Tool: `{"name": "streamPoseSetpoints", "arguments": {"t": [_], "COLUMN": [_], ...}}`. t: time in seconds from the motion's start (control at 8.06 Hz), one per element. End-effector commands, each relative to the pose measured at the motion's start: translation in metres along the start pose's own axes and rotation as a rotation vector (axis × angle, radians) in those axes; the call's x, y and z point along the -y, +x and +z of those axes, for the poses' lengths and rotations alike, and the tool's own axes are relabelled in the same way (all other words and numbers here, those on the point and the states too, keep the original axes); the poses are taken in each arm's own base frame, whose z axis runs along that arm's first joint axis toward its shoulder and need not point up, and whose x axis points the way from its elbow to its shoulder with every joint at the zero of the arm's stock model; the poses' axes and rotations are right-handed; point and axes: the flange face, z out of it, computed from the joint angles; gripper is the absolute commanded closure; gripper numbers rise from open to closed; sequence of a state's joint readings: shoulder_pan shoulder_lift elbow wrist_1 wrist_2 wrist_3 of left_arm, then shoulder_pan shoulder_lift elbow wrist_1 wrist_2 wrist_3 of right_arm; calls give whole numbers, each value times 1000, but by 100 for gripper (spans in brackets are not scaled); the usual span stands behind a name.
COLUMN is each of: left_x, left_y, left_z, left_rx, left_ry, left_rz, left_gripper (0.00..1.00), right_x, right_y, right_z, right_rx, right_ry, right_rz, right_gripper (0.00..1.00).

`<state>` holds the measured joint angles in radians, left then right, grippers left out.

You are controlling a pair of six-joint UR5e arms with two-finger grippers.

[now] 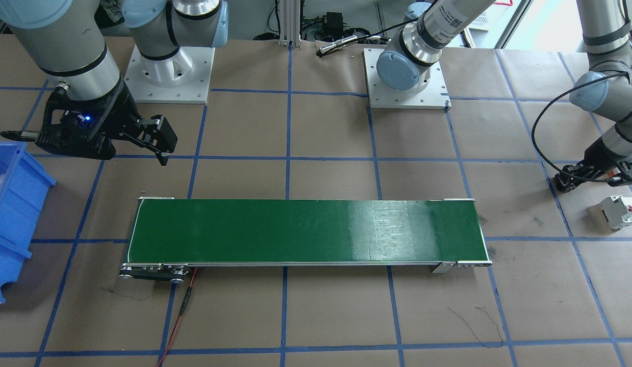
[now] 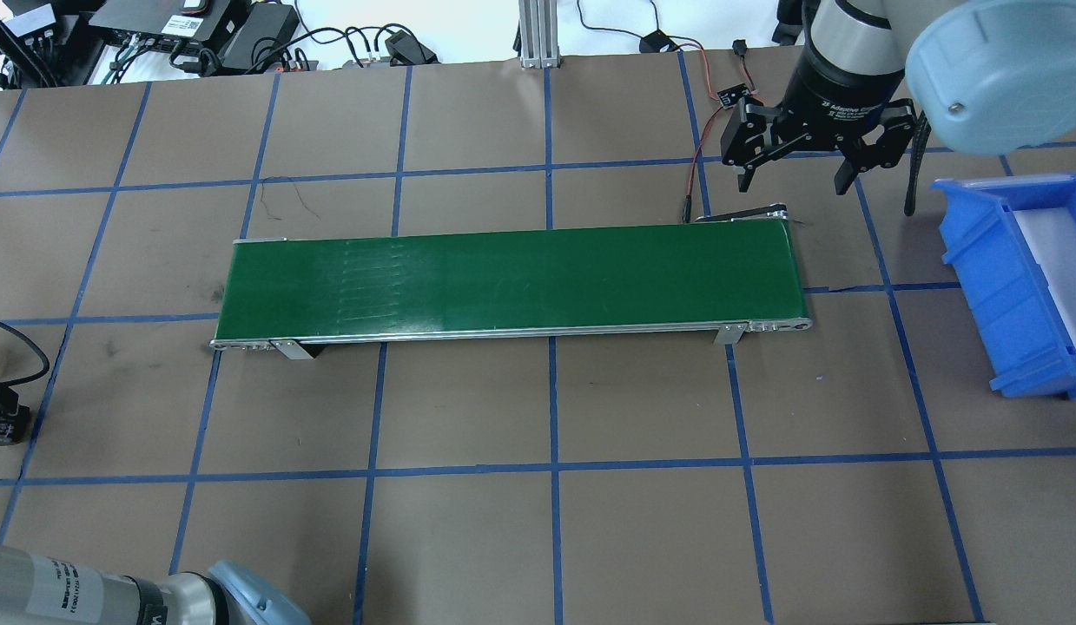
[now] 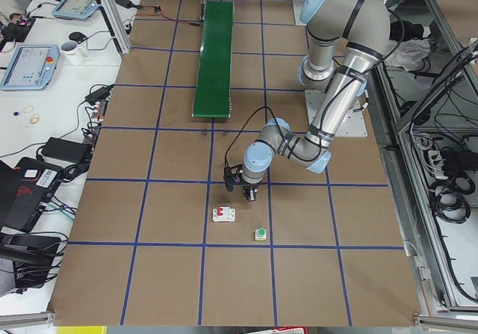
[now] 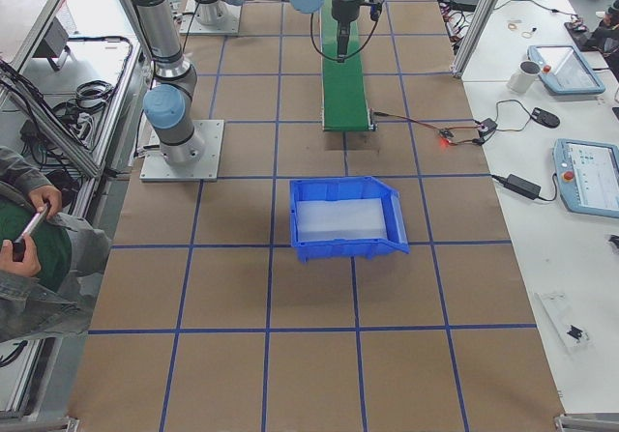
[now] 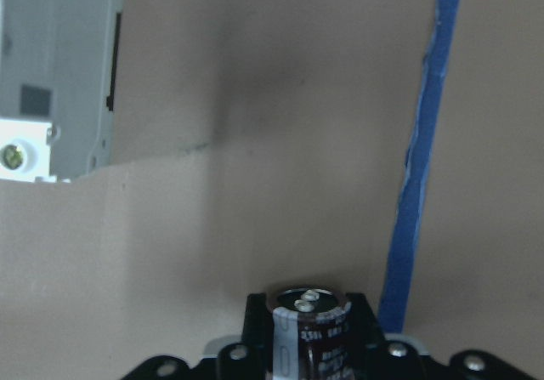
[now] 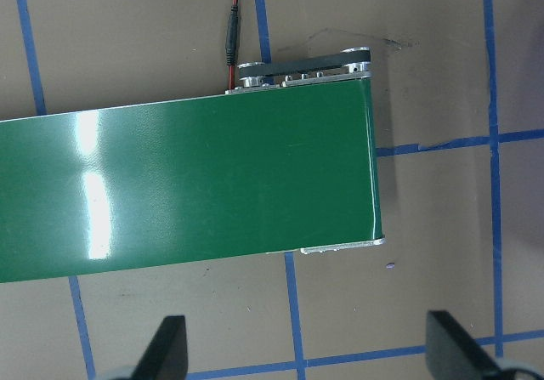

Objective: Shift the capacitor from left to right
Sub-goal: 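Carry the capacitor with the left gripper over the near end of the belt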

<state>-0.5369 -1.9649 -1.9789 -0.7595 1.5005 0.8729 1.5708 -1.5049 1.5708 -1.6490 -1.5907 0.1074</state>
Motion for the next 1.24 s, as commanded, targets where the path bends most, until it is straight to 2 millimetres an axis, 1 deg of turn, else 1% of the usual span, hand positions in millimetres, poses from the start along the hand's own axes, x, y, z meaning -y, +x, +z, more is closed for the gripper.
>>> {"name": "streamPoseSetpoints", "arguments": {"t": [0.0, 0.25, 0.37, 0.5, 0.62, 0.74, 0.87, 0.99, 1.12], "left_x": [0, 7, 14, 17, 22, 31, 39, 49, 59], "left_y": [0, 10, 25, 47, 78, 111, 142, 176, 231], "left_z": [0, -16, -38, -64, -91, -111, -122, -123, -128], "left_rx": [2, 25, 47, 57, 82, 101, 132, 166, 200], "left_ry": [-2, 18, 36, 25, 10, 27, 26, 6, 8], "left_rz": [6, 27, 54, 86, 124, 155, 174, 213, 256], "left_gripper": [84, 87, 87, 87, 87, 87, 88, 88, 88], "right_x": [0, 0, 0, 0, 0, 0, 0, 0, 0], "right_y": [0, 0, 0, 0, 0, 0, 0, 0, 0], "right_z": [0, 0, 0, 0, 0, 0, 0, 0, 0], "right_rx": [0, 0, 0, 0, 0, 0, 0, 0, 0], "right_ry": [0, 0, 1, 1, 1, 1, 1, 1, 0], "right_rz": [0, 0, 0, 0, -1, -1, -1, -1, -2], "right_gripper": [0, 0, 0, 0, 0, 0, 0, 0, 0]}}
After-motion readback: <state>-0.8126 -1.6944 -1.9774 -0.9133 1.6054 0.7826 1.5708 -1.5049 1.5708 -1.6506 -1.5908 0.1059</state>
